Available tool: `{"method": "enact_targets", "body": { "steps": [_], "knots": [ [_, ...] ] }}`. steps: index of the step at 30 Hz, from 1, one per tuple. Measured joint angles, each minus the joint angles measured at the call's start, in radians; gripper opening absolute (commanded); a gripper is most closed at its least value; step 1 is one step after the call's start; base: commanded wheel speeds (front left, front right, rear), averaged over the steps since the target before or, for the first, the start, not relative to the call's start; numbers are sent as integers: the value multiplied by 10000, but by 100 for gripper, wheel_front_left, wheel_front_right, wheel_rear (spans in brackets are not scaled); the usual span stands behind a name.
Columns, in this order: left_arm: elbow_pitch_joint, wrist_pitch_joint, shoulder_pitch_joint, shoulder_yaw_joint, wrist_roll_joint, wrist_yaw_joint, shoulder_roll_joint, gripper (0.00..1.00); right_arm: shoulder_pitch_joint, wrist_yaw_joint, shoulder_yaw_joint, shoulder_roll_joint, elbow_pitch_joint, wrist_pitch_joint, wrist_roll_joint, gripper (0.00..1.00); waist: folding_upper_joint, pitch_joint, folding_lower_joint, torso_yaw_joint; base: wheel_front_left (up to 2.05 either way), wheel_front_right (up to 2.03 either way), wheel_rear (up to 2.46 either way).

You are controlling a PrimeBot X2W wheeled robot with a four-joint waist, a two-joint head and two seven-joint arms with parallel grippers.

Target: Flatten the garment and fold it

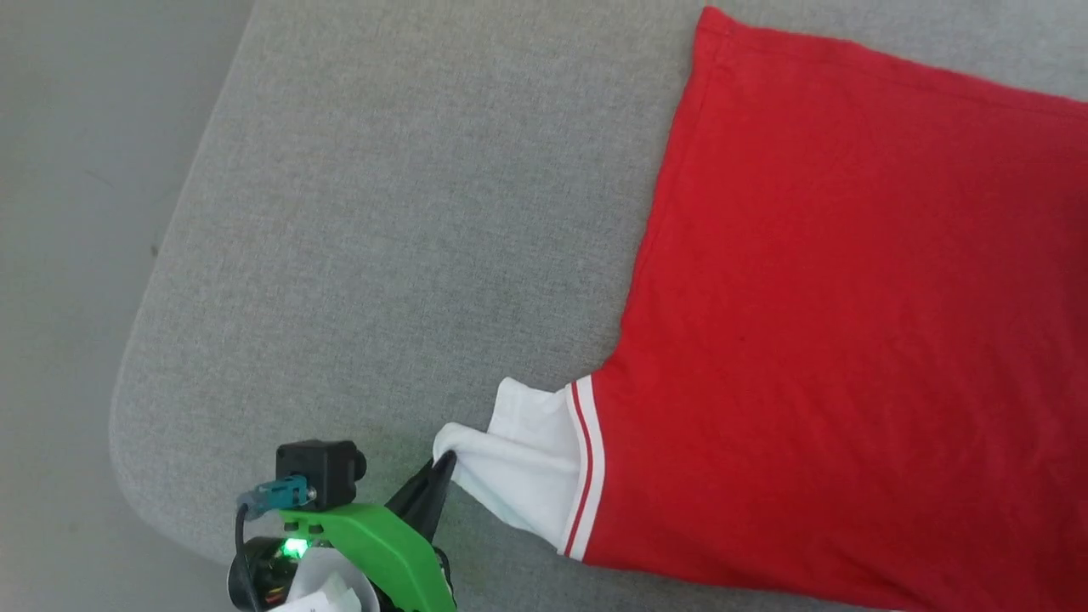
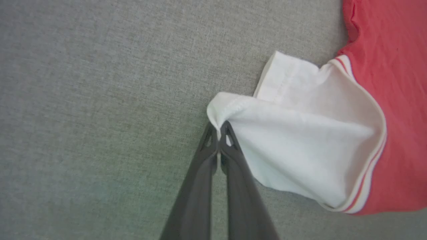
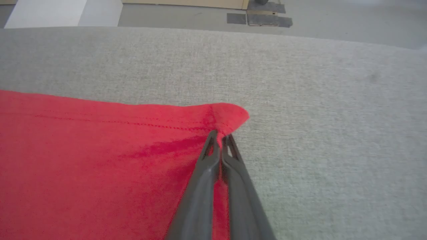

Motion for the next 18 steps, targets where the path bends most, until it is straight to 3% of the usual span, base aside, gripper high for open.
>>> {"method": "enact_targets", "body": {
  "steps": [6, 9, 13, 18],
  "knots": [
    [19, 98, 202, 148, 0, 178, 142, 0, 1975, 0, -564, 499, -606, -3365, 374, 0, 0, -778, 0, -306, 0, 0, 0],
    [-10, 198, 472, 215, -2, 270, 251, 0, 3219, 0, -1070, 1068, -1093, -4291, 654, 0, 0, -1236, -2, -502, 0, 0, 0],
    [-194, 303, 872, 328, -8, 418, 345, 0, 4904, 0, -1615, 2029, -2059, -4575, 1049, 0, 0, -1822, -2, -860, 0, 0, 0],
    [-376, 418, 1079, 401, -8, 476, 529, 0, 6637, 0, -2052, 2429, -2943, -3939, 1448, 0, 0, -2325, -3, -1477, 0, 0, 0]
  ]
}}
